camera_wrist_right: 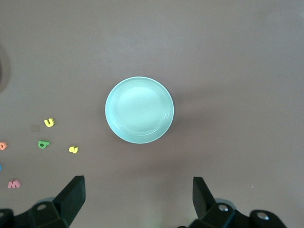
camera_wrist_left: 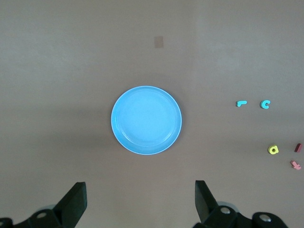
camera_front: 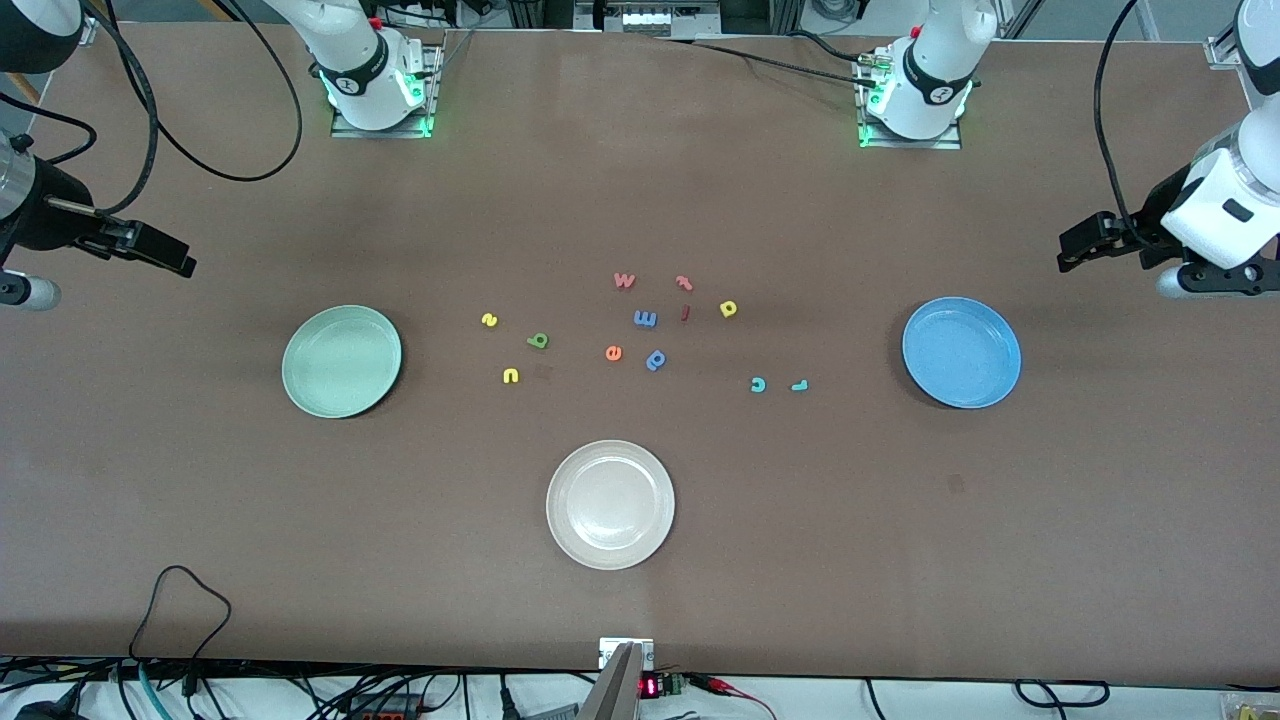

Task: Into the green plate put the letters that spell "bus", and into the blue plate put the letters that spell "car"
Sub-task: 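Move the left gripper toward the cyan letters while the right gripper reaches the yellow u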

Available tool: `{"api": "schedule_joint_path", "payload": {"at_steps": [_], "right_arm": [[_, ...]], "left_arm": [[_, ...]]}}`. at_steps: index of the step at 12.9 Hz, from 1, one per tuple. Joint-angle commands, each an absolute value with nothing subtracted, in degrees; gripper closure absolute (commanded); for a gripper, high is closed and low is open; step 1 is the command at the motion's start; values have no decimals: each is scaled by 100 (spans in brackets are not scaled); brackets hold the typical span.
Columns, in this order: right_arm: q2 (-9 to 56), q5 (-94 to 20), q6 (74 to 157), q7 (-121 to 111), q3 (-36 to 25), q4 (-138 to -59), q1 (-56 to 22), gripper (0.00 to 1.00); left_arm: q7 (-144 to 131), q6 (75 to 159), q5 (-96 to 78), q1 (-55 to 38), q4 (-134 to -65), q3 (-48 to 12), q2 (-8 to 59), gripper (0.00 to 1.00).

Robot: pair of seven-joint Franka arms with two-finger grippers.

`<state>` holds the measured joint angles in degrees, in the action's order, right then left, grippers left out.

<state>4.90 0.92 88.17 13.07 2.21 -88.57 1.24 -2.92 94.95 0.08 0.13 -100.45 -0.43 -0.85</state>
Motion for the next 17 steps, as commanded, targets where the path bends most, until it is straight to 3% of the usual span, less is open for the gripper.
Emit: {"api": "schedule_joint_path", "payload": {"at_steps": [1, 4, 7, 12, 17], "right_arm": [[597, 9, 8692, 1301, 229, -8745, 10, 0], [1001, 9, 8736, 1397, 229, -8771, -324, 0], [1527, 0, 8867, 1415, 229, -8789, -772, 0], [1898, -18, 10105, 2011, 220, -9666, -1335, 0], [2372, -26, 11353, 2741, 228, -10037, -1774, 0]], "left_arm": [[-193, 9947, 9, -105, -10028, -288, 341, 0], [-203, 10677, 0, -202, -9915, -711, 1131, 0], [-281, 10731, 0, -421, -9257, -1010, 2062, 2], [-316, 10749, -26, -764, -8895, -1011, 2908, 17], [-430, 11916, 9, -1309, -8903, -1002, 3646, 30]]}}
